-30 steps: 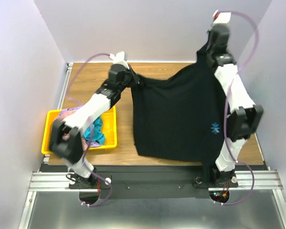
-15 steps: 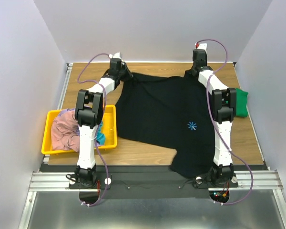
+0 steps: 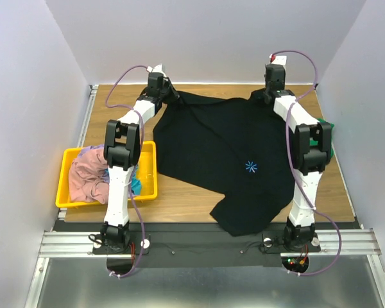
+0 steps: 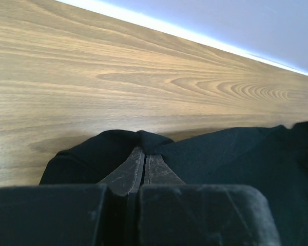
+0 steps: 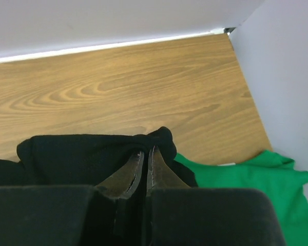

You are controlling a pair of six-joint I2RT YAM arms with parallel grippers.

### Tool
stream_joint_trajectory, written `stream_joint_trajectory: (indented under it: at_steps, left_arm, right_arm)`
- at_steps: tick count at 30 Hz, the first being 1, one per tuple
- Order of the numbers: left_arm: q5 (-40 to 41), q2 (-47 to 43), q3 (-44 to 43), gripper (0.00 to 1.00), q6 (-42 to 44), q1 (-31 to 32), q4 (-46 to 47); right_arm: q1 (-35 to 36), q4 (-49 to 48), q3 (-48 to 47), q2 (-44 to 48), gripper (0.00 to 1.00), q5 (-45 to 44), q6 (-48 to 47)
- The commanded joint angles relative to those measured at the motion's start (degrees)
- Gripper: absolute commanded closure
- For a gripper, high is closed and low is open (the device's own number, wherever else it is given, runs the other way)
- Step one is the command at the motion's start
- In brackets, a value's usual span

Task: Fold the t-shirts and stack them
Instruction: Flatten the tshirt out

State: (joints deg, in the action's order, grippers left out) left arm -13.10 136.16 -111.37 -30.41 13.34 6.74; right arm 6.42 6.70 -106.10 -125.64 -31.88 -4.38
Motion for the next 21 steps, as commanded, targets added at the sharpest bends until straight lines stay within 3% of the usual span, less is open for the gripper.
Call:
stream_joint_trajectory:
  at_steps: [1, 9, 21]
  left_arm:
    - [-0.43, -2.13, -1.74, 1.0, 1.67, -0.51, 1.26]
    - [-2.71, -0.37, -5.34, 1.0, 2.37, -1.21, -1.56]
    - [-4.56, 1.83, -10.09, 1.0, 8.96, -2.09, -9.64]
  right_arm:
    - [0.0, -3.89, 4.83, 8.92, 1.0, 1.55, 2.71]
    - [0.53, -1.17, 20.66, 22.96, 1.0, 1.99, 7.36]
    - [5.53, 7.97, 35.08, 33.71, 1.0, 5.16, 15.19]
